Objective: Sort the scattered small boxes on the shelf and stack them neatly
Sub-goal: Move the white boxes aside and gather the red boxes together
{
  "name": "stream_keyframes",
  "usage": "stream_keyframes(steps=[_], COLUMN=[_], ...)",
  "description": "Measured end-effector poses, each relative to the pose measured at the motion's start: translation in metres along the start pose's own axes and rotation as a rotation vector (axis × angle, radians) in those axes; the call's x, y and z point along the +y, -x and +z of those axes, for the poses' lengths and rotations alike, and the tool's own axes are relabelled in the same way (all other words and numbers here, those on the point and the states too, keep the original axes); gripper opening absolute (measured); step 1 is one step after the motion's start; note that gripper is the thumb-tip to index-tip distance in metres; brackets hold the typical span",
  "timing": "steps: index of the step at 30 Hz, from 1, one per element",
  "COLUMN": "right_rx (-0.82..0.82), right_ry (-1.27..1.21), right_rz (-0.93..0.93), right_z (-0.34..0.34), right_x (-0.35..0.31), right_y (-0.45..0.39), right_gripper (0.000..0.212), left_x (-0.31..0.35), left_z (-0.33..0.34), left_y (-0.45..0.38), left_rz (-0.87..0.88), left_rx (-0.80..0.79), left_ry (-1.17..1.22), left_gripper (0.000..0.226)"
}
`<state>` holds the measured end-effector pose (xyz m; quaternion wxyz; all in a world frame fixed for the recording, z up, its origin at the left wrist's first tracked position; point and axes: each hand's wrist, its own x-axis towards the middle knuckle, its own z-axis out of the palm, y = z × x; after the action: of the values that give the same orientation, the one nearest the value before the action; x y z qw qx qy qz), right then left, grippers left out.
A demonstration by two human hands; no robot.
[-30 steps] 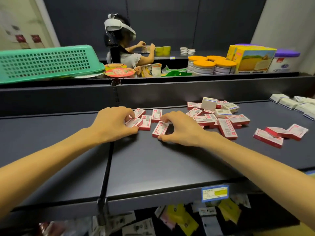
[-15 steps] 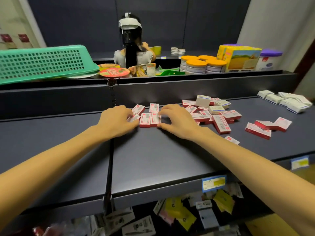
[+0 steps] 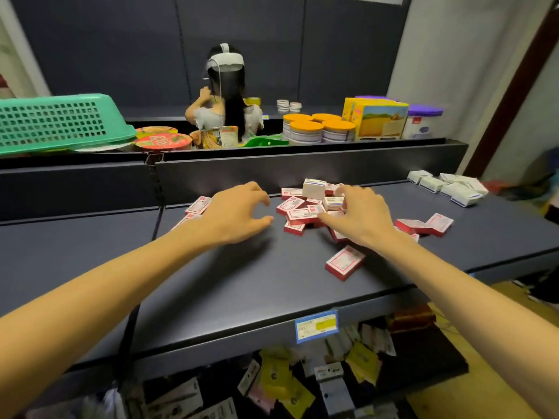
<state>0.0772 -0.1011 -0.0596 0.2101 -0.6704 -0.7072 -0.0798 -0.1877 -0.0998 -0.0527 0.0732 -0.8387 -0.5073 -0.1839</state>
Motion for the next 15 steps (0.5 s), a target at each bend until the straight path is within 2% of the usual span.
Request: stream_keyframes(steps=[3,6,8,12,15], right_rx=[0.018,-0.046,-0.087,-0.094,-0.079], right_ry=[0.035,0.071,0.055,-0.008,-0.087], right_rz=[-0.045,-0.050,-0.074,-0.134,-0.122], right_z=[0.003,0.005,0.004,0.001,-0.001], right_x=[0.020,0.033,0.036,0.035,0.031], right_y=[0.007,0.011,0.012,0.014,0.013], right_gripper=[0.077,0.085,0.086,0.068,0.063], left_x=[0.030,0.053,0.061,0.060,0.056], left_z=[0.014,0.029,0.036,0.041,0.032], left_y=[-0.022,-0.040,-0.047,-0.049,-0.042], left_rz=[0.009,0.028,0.027,-0.029,-0.155], left_rx=[-0.018,-0.063,-0.080,-0.062,-0.030], left_ry=[0.019,-0.022,-0.050,-0.056,0.089], left_gripper=[0.044,0.050,0.045,0.037,0.038])
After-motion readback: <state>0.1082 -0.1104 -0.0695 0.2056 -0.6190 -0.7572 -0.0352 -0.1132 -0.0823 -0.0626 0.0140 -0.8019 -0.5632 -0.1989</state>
